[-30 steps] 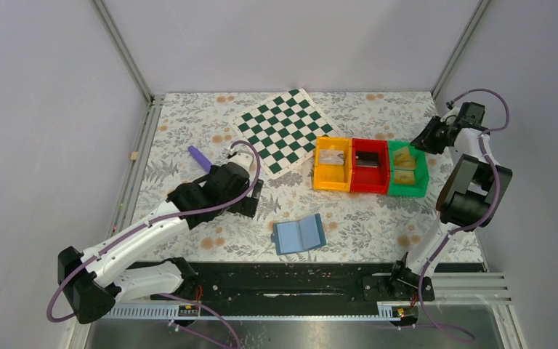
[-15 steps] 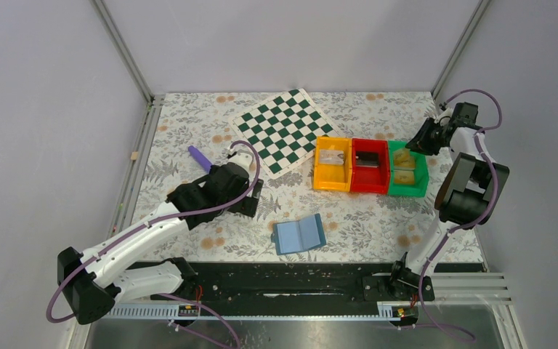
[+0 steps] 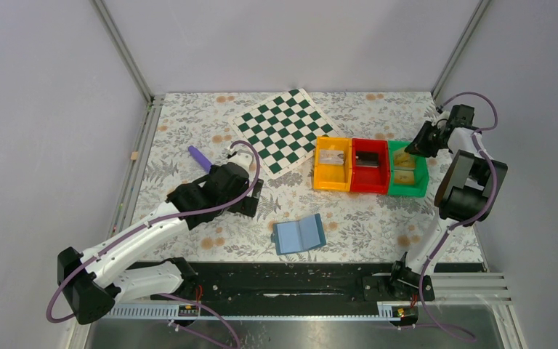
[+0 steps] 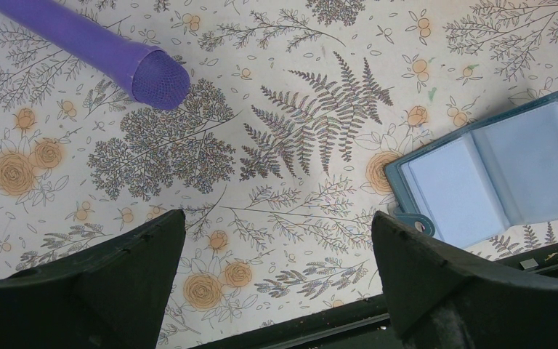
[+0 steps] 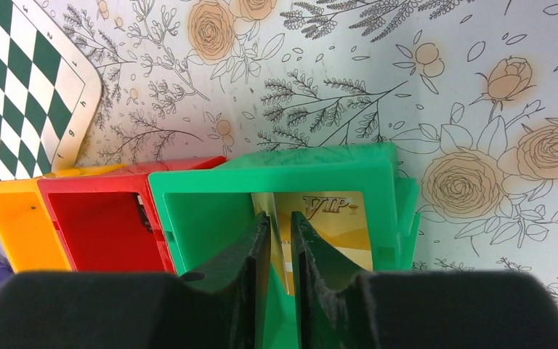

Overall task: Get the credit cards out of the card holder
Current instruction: Place the credit card in the storage box.

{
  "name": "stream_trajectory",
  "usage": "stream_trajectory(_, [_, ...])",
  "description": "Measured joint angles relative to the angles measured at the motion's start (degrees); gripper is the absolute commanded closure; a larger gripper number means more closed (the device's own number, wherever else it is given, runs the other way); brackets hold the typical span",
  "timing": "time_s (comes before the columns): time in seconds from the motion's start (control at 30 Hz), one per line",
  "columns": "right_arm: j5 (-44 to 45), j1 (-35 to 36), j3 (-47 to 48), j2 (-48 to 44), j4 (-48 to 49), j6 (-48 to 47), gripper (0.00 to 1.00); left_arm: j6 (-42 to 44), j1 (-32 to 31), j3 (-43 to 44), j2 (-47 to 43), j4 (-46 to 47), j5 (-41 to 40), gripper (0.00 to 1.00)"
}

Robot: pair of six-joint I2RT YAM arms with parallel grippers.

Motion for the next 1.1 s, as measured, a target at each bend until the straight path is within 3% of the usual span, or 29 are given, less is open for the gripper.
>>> stream_trajectory(0.17, [-0.1,0.0,0.0,0.1,0.0,-0.5,1.0,0.0,0.0,0.0,0.0,0.0,0.0,0.01])
stream_trajectory(0.9, [-3.1,-2.1,2.3,-1.3,-3.4,-2.9,1.0,0.1,0.0,0.0,0.6,0.4,0.1,0.01])
stream_trajectory(1.1, [-3.0,-2.6,4.7,-1.2,-4.9,-4.2,0.96,0.3,0.0,0.0,0.9,0.4,0.2,0.01])
